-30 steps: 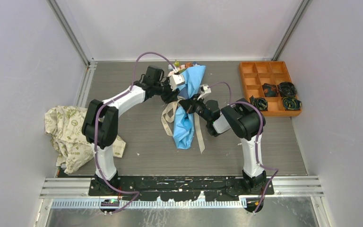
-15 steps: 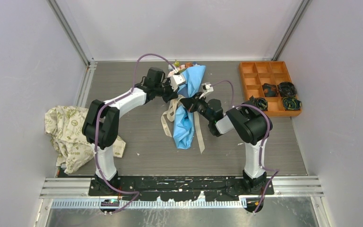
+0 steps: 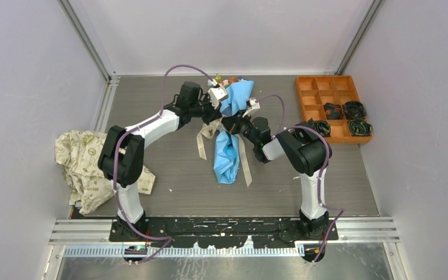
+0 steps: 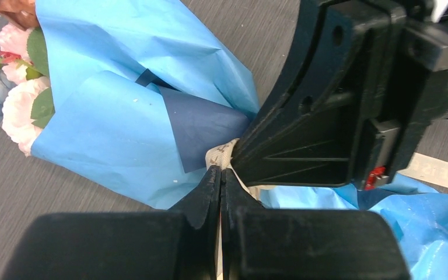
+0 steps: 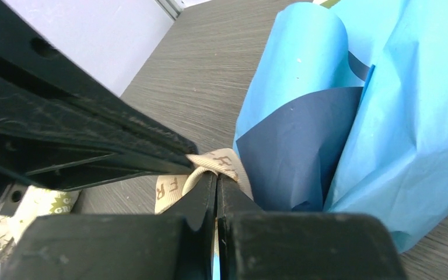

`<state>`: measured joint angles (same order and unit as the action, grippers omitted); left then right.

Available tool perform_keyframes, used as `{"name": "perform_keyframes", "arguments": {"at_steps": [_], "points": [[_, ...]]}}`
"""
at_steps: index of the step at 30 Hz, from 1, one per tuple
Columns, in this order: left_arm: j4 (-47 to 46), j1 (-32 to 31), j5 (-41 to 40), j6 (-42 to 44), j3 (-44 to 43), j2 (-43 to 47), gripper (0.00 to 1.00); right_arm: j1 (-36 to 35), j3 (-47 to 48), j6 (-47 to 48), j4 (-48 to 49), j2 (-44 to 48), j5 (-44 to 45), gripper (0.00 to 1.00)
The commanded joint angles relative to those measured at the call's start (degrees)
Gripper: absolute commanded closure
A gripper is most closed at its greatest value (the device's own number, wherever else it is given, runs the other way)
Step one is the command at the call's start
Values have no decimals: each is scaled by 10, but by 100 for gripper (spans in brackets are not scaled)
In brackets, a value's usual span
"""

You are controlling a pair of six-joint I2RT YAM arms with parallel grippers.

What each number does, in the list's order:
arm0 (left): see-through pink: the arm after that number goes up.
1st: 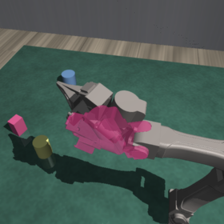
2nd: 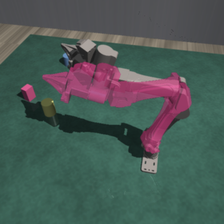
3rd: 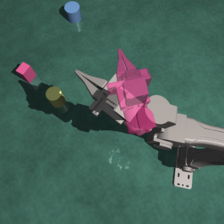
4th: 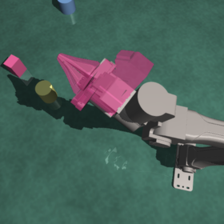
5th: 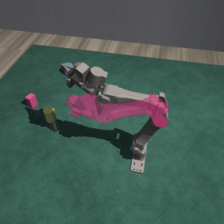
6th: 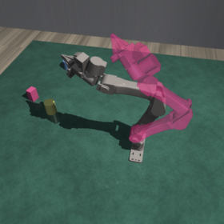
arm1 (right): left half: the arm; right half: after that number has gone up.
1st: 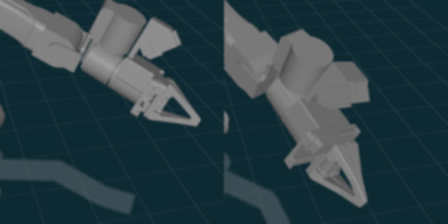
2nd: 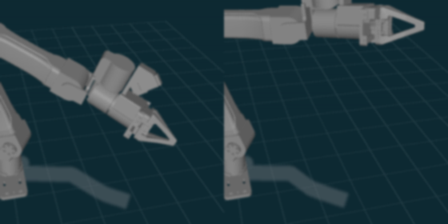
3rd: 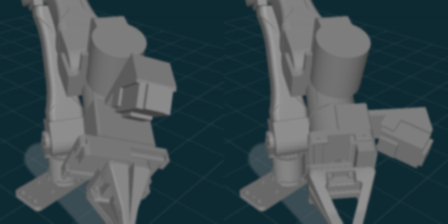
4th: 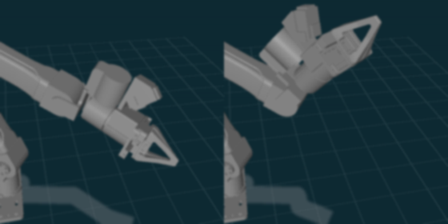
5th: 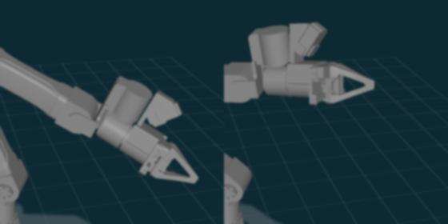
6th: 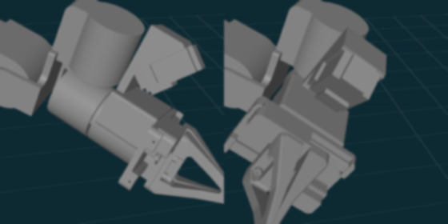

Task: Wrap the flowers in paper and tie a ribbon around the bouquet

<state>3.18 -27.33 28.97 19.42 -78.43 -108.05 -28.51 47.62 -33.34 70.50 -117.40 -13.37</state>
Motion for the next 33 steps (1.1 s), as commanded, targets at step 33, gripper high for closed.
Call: {"name": "perform_keyframes", "arguments": {"at_steps": [33], "points": [[-105, -4, 39, 3, 102, 0, 100, 12, 52, -75, 21, -58, 3, 76]]}}
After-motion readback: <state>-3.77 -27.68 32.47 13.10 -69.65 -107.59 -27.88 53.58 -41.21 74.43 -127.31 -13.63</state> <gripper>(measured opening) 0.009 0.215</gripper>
